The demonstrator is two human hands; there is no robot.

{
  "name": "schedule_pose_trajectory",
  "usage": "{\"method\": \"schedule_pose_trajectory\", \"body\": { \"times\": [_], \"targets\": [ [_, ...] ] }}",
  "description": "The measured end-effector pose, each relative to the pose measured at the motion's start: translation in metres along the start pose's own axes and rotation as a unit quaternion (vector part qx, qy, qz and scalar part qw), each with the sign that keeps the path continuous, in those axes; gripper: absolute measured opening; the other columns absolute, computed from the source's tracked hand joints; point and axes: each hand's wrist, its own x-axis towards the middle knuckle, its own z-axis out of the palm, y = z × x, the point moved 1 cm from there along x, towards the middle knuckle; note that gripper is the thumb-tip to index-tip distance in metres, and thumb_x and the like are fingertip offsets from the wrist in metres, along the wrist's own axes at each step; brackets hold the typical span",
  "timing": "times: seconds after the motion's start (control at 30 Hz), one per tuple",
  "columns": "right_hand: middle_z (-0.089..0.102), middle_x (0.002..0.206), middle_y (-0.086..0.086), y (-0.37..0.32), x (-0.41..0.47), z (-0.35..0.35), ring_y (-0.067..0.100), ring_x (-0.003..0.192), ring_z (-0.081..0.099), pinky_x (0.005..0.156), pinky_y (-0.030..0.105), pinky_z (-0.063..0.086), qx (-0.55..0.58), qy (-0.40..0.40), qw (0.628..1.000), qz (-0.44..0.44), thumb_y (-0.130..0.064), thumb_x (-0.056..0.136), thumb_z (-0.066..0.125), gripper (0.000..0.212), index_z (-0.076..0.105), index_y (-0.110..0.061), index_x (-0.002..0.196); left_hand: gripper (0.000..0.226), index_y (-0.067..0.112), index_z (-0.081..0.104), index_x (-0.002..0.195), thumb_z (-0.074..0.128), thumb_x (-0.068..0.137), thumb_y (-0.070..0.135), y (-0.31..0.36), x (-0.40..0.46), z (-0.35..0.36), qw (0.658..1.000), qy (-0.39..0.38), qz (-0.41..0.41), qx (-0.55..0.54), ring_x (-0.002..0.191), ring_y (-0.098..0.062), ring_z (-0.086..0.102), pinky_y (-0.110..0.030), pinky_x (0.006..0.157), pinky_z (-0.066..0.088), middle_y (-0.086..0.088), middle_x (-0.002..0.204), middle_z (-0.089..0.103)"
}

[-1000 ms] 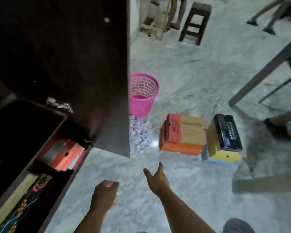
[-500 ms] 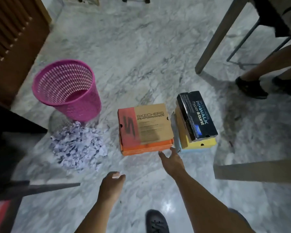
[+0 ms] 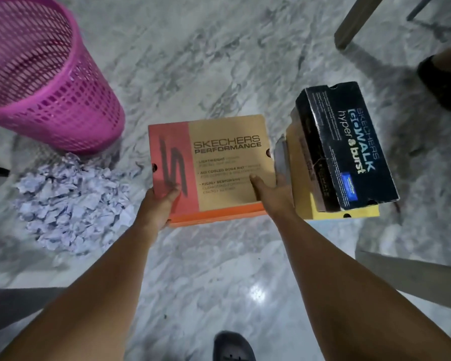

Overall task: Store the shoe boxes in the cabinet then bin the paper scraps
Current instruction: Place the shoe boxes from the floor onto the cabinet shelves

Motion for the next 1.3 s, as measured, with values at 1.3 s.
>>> {"method": "schedule_pose_trajectory", "body": {
  "times": [1.3],
  "targets": [
    [0.074, 0.103, -0.010, -0.101, -0.730, 0.246, 0.016, 0.095, 0.066, 0.079, 0.027, 0.046, -0.186, -0.348, 0.855, -0.337, -0.050, 0.081, 0.066, 0.047, 0.070, -0.033, 0.124, 0.049, 0.037, 0.064, 0.126, 0.081, 0.081, 0.045, -0.389, -0.567, -0.504, 0.816, 0.392, 0.029, -0.424, 0.109, -0.012, 0.070, -0.050, 0.104, 0.051, 0.011, 0.115, 0.075]
  ]
}}
